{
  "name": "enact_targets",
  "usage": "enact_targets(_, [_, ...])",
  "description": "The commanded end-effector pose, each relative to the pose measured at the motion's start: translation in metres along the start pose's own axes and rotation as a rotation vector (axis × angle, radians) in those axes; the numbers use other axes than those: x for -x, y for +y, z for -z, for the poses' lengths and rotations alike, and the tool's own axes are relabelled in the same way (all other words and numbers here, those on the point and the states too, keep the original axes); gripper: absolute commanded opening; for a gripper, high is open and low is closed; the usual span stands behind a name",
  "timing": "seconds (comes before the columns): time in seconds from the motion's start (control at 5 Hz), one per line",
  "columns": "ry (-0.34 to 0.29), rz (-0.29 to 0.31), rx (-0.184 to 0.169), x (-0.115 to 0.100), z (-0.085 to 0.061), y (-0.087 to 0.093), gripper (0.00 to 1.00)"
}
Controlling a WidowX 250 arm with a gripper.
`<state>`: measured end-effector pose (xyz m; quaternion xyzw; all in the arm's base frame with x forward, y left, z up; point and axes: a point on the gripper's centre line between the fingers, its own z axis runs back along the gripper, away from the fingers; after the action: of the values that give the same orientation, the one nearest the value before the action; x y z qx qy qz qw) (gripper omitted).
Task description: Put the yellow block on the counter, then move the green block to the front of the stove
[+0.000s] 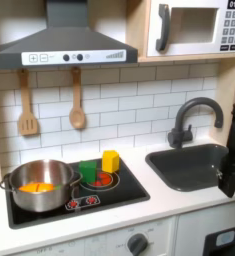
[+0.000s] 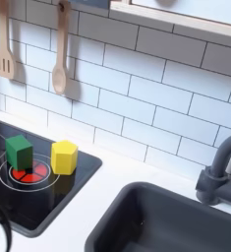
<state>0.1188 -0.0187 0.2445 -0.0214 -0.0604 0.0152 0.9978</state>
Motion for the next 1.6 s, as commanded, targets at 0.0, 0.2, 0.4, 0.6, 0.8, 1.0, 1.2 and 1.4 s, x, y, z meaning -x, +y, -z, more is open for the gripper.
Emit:
enact_targets(0.0, [0.002, 0.0, 0.001, 0.0, 0.0, 0.0, 1.0])
enact_targets(0.2, [-0.019, -0.026, 0.009, -0.008, 0.006, 0.003, 1.0])
enact_targets(0.4, [-0.05, -0.002, -0.001, -0.018, 0.01, 0.001, 1.0])
enact_targets(0.6, [-0.033, -0.026, 0.023, -0.03, 0.014, 0.005, 1.0])
enact_targets(0.8, [-0.018, -0.045, 0.022, -0.042, 0.022, 0.009, 1.0])
enact_targets(1.0, [-0.018, -0.055, 0.016, -0.053, 0.027, 0.012, 1.0])
enact_targets(1.2, [-0.036, -0.077, 0.033, -0.065, 0.024, 0.016, 1.0])
enact_targets(1.4, [-0.034, -0.107, 0.033, -0.079, 0.025, 0.021, 1.0])
